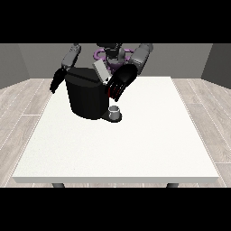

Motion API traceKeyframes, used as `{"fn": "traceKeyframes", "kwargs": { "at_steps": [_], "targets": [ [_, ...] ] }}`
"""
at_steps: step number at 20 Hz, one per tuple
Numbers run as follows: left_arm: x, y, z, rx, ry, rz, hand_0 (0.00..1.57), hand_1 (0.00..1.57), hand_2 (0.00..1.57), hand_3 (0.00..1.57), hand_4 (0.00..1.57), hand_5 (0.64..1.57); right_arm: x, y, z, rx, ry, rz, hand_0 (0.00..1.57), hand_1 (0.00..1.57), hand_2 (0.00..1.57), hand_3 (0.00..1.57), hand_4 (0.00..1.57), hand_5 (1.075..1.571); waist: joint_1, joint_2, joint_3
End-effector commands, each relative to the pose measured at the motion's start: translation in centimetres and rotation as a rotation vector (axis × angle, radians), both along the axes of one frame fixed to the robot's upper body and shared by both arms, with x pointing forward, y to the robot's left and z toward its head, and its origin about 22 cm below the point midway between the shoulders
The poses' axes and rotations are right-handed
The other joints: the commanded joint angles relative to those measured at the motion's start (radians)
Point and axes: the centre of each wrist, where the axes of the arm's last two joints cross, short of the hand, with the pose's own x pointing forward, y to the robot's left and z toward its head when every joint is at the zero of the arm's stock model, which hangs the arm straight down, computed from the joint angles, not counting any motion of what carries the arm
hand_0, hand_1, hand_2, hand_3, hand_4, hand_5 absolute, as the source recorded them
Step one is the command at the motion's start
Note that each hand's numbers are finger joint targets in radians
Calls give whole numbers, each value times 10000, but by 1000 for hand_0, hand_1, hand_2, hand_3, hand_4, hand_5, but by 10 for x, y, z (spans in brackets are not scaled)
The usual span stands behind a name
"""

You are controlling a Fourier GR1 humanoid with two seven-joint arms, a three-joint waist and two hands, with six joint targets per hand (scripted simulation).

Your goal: Insert the coffee pod into the coffee machine and close the lid

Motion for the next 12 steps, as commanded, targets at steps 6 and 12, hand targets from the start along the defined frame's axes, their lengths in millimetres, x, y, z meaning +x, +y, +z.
{"fn": "traceKeyframes", "kwargs": {
  "at_steps": [6,12],
  "targets": [
    [9,-23,-36,-116,1099,118,0,0,299,199,0,1571,4,-7,-5,71,1174,-370,0,0,0,0,144,1571,521,-1006,-9],
    [9,-48,-102,-635,2849,-483,0,0,0,0,0,1571,-31,-21,-83,600,2291,-1010,0,0,0,0,0,1571,1536,-2557,-5]
  ]
}}
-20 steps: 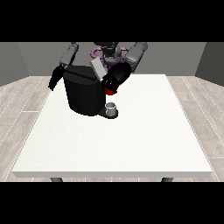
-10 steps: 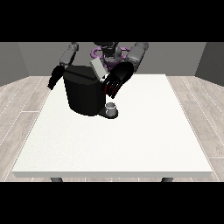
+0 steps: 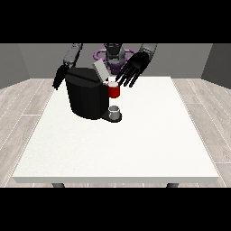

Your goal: Insert the coffee pod into the coffee machine and close the lid

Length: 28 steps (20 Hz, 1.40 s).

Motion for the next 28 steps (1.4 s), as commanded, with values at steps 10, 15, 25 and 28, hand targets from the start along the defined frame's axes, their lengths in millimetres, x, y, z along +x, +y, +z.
{"fn": "traceKeyframes", "kwargs": {
  "at_steps": [10,15,25,28],
  "targets": [
    [-31,-28,-177,-7917,3119,-934,0,0,0,0,467,1571,-65,-45,-85,490,2167,-1597,0,0,0,0,0,1571,2178,-3274,-32],
    [-78,-29,-267,-10345,5013,-157,0,0,0,0,394,1571,-73,-48,-86,757,2325,-1576,0,0,0,0,0,1571,3038,-4562,-14],
    [-132,-25,-326,-10488,6031,1086,0,0,0,0,414,1571,-43,-28,-29,674,1136,1264,0,0,0,0,196,1571,3364,-5557,-5],
    [-126,-21,-316,-11287,6811,923,0,0,0,0,353,1571,-34,-39,-15,197,1406,976,0,0,0,0,251,1571,3887,-5985,-3]
  ]
}}
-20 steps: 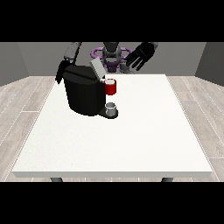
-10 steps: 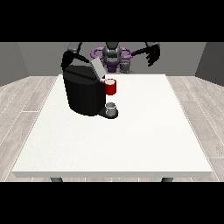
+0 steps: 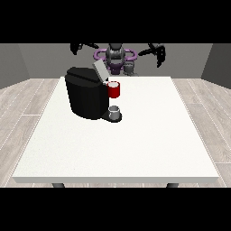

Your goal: Insert the coffee pod into the coffee machine and close the lid

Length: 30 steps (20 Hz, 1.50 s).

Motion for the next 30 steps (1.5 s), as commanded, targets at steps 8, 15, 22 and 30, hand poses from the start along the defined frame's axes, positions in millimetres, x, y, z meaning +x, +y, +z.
{"fn": "traceKeyframes", "kwargs": {
  "at_steps": [8,15,22,30],
  "targets": [
    [-7,-13,26,-834,-514,-515,0,0,0,0,394,1571,33,-38,28,213,3,-738,0,0,0,0,108,1571,1041,773,9],
    [-20,-26,39,-754,-1280,-361,0,0,0,0,356,1571,57,-33,39,1629,-40,-749,0,0,0,0,129,1571,1235,1678,8],
    [-24,-7,72,-518,-2106,293,0,0,0,0,354,1571,65,-5,38,1208,58,94,0,0,0,0,0,1571,827,2301,5],
    [-40,37,80,-394,-2629,734,0,0,0,0,374,1571,85,29,66,1196,-495,979,0,0,0,0,0,1571,387,2955,3]
  ]
}}
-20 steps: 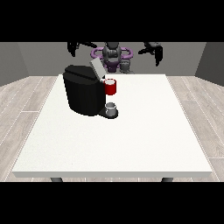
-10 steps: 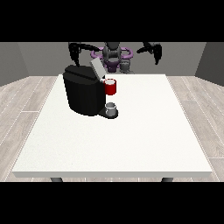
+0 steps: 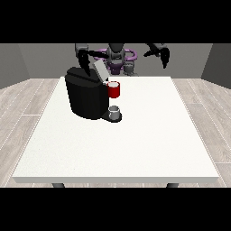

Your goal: Insert the coffee pod into the coffee machine and close the lid

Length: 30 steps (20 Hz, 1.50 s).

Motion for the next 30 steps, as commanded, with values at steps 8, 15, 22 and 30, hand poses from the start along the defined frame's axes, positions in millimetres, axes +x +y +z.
{"fn": "traceKeyframes", "kwargs": {
  "at_steps": [8,15,22,30],
  "targets": [
    [-8,27,6,394,-473,927,0,0,0,0,331,1571,20,50,36,-270,-763,1072,0,0,0,0,79,1571,-458,737,-3],
    [-12,13,27,332,-543,564,0,0,0,0,346,1571,33,30,49,-886,-1293,1137,0,0,0,0,214,1571,34,1028,0],
    [-7,18,30,688,-783,295,0,0,0,0,411,1571,40,64,77,-1595,-1800,1600,0,0,0,0,0,1571,418,1247,-2],
    [-6,-4,32,508,-944,-215,0,0,0,0,337,1571,40,74,104,-2604,-2488,1521,0,0,0,0,102,1571,1151,1440,0]
  ]
}}
